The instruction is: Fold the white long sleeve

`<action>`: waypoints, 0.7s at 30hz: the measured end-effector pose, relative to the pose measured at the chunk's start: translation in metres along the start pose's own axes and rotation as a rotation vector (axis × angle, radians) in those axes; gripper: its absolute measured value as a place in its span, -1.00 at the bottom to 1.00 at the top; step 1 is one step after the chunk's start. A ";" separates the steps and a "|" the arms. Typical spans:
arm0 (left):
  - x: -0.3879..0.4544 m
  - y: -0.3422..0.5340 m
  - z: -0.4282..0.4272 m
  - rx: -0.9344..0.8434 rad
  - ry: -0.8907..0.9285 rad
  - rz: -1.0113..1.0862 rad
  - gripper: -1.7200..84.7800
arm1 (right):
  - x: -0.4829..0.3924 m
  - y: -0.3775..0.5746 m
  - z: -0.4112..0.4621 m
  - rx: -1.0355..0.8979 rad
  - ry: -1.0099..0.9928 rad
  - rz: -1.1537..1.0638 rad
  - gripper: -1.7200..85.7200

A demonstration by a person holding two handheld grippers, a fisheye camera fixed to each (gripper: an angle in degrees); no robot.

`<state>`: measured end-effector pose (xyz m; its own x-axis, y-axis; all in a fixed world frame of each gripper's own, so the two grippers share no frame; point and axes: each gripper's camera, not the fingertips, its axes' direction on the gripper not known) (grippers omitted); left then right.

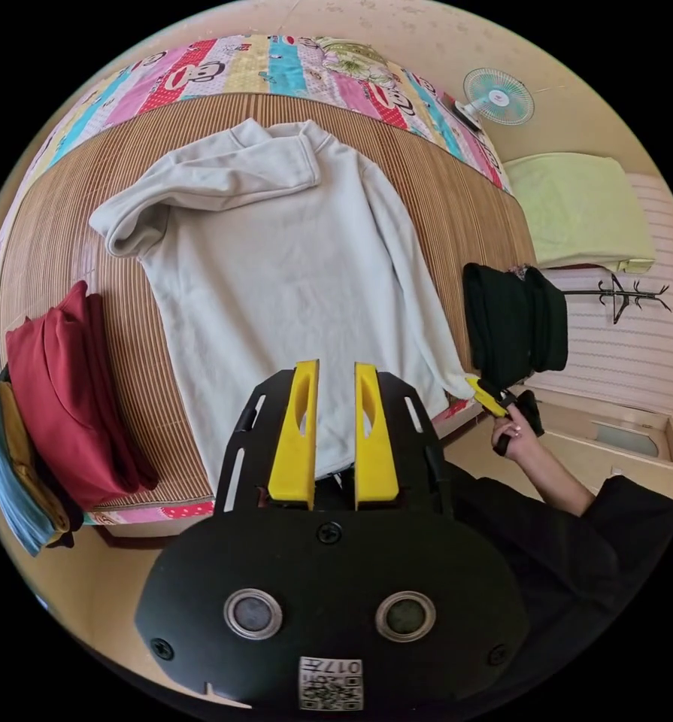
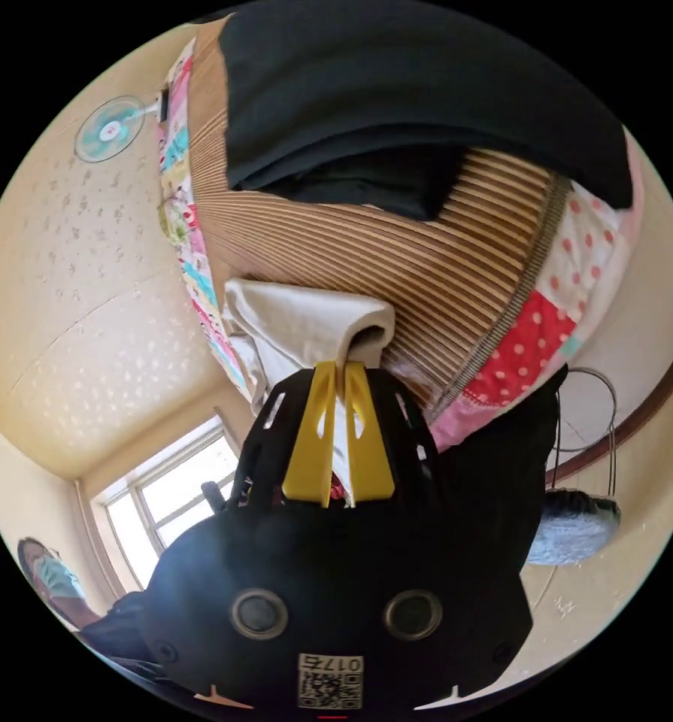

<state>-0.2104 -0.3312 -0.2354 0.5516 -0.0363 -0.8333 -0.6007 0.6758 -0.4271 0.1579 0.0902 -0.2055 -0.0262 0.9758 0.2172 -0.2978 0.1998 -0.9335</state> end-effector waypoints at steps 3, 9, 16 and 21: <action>0.000 -0.012 -0.002 0.037 -0.005 0.011 -0.78 | -0.077 -0.009 -0.066 0.055 -0.038 -0.265 -0.89; -0.015 -0.076 -0.009 0.146 0.019 -0.002 -0.76 | -0.149 -0.052 -0.172 0.218 0.326 -0.530 -0.89; -0.030 -0.207 0.029 0.214 -0.096 0.013 -0.72 | -0.082 -0.102 -0.168 0.262 0.275 -0.276 -0.86; -0.048 -0.284 0.067 0.219 -0.099 -0.048 -0.70 | -0.041 -0.084 -0.113 0.094 0.181 -0.220 -0.82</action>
<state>-0.0272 -0.4717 -0.0508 0.6373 -0.0072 -0.7706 -0.4387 0.8187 -0.3704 0.2917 0.0440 -0.1685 0.2169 0.9118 0.3488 -0.3649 0.4071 -0.8373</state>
